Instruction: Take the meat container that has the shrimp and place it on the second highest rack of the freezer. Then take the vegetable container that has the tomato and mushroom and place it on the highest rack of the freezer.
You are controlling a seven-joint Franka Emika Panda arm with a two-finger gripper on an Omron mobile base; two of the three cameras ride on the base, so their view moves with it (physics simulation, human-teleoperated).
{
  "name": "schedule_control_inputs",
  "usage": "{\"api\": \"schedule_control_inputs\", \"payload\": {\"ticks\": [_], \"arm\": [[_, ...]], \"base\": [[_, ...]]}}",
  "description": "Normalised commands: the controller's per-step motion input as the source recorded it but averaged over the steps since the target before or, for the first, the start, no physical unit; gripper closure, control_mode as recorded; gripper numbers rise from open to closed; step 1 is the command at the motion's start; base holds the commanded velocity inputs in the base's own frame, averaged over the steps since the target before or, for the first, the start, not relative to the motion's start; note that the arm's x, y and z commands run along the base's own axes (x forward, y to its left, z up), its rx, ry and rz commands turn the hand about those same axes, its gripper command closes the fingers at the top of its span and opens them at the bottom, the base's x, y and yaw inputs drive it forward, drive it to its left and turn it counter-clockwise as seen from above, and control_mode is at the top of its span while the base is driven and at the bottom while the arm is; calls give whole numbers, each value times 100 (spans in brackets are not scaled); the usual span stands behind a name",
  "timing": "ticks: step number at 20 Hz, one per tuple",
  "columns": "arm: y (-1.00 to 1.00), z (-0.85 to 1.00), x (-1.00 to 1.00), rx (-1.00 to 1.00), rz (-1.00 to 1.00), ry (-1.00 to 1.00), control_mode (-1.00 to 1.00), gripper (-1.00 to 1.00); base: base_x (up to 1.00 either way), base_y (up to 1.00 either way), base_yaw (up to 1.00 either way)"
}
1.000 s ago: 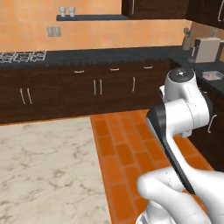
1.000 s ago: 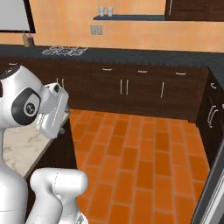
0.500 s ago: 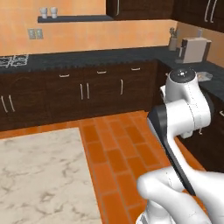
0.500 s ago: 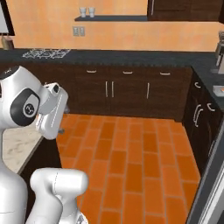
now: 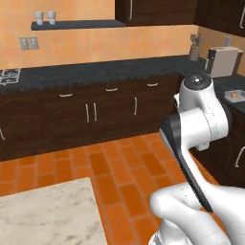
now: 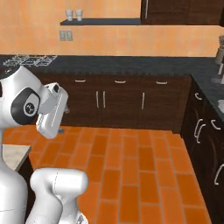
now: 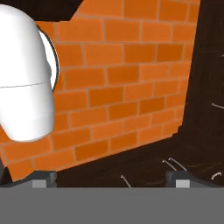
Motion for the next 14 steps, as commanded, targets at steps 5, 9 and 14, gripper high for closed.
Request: {"api": "schedule_control_inputs", "payload": {"ticks": [5,9,14], "arm": [[0,0,0,0,0,0,100,-100],[0,0,0,0,0,0,100,-100],[0,0,0,0,0,0,100,-100]], "base": [[98,6,-51],[90,0,-64],[84,0,-66]]}}
